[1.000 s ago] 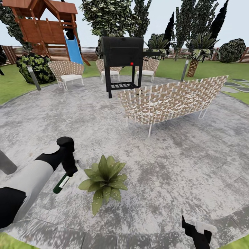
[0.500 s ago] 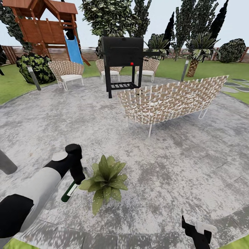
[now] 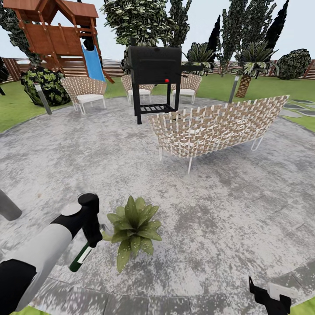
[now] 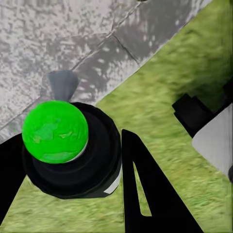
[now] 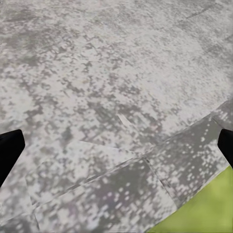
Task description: Pick up the pesticide atomizer in the garden and spray insectifuge to fully cover both potted plants in the garden.
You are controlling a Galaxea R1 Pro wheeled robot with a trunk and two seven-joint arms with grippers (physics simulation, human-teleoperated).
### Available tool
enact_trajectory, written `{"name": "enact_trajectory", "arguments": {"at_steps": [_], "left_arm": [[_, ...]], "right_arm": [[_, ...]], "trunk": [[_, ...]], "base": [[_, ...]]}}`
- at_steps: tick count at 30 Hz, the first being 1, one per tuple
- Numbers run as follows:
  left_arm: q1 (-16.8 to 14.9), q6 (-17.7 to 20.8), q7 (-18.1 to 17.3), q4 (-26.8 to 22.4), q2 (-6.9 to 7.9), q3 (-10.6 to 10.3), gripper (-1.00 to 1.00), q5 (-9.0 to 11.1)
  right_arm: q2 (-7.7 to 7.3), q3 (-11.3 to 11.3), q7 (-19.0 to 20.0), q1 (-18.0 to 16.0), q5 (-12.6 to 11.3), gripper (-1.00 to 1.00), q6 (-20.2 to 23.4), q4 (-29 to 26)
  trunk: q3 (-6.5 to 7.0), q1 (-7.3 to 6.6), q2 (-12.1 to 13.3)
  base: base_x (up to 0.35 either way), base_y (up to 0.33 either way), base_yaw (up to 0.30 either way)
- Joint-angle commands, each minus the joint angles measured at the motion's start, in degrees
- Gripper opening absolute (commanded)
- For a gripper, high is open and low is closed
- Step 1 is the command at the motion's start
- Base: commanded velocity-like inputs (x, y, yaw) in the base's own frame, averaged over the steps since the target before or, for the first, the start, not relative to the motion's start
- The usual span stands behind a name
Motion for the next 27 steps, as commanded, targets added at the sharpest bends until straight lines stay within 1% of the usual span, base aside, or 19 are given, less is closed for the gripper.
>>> {"name": "enact_trajectory", "arguments": {"at_steps": [1,3,7,9,11,20,23,27], "left_arm": [[0.43,0.63,-0.51,-0.1,-0.82,-0.25,-1.0,-0.39],[0.9,0.67,-0.51,-0.1,-2.31,-0.23,-1.0,-0.43],[1.05,0.69,-0.51,-0.08,-3.06,-0.18,-1.0,-0.45],[1.06,0.69,-0.51,-0.1,-3.02,-0.1,-1.0,-0.45],[1.05,0.69,-0.51,-0.1,-2.51,-0.06,-1.0,-0.51],[0.98,0.82,-0.51,-0.02,-1.66,-0.05,-1.0,-0.63],[0.98,0.86,-0.51,-0.02,-1.41,-0.05,-1.0,-0.83],[0.98,0.93,-0.51,0.15,-1.26,-0.09,-1.0,-1.11]], "right_arm": [[0.0,0.23,0.02,-0.04,-0.53,1.0,-0.21,0.04],[0.05,0.27,0.02,-0.02,-0.52,1.0,-0.23,0.04],[0.07,0.28,0.02,-0.02,-0.54,1.0,-0.24,-0.03],[0.07,0.28,0.02,-0.04,-0.57,1.0,-0.22,-0.04],[0.07,0.28,0.02,-0.05,-0.59,1.0,-0.21,-0.04],[0.07,0.28,0.02,-0.04,-0.61,1.0,-0.23,-0.04],[0.07,0.28,0.02,-0.04,-0.61,1.0,-0.22,-0.04],[0.07,0.28,0.02,-0.05,-0.61,1.0,-0.2,-0.04]], "trunk": [[-0.05,-0.01,-0.02],[-0.05,-0.01,-0.02],[-0.05,-0.01,-0.02],[-0.05,-0.01,-0.02],[-0.04,-0.01,-0.02],[0.12,-0.01,-0.02],[0.18,-0.01,-0.02],[0.2,-0.01,-0.02]], "base": [[0.0,0.0,0.0],[0.0,0.0,0.0],[0.0,0.004,0.0],[0.0,0.053,0.0],[0.0,0.174,-0.106],[-0.019,0.291,-0.25],[-0.146,0.222,-0.246],[-0.283,0.113,-0.06]]}}
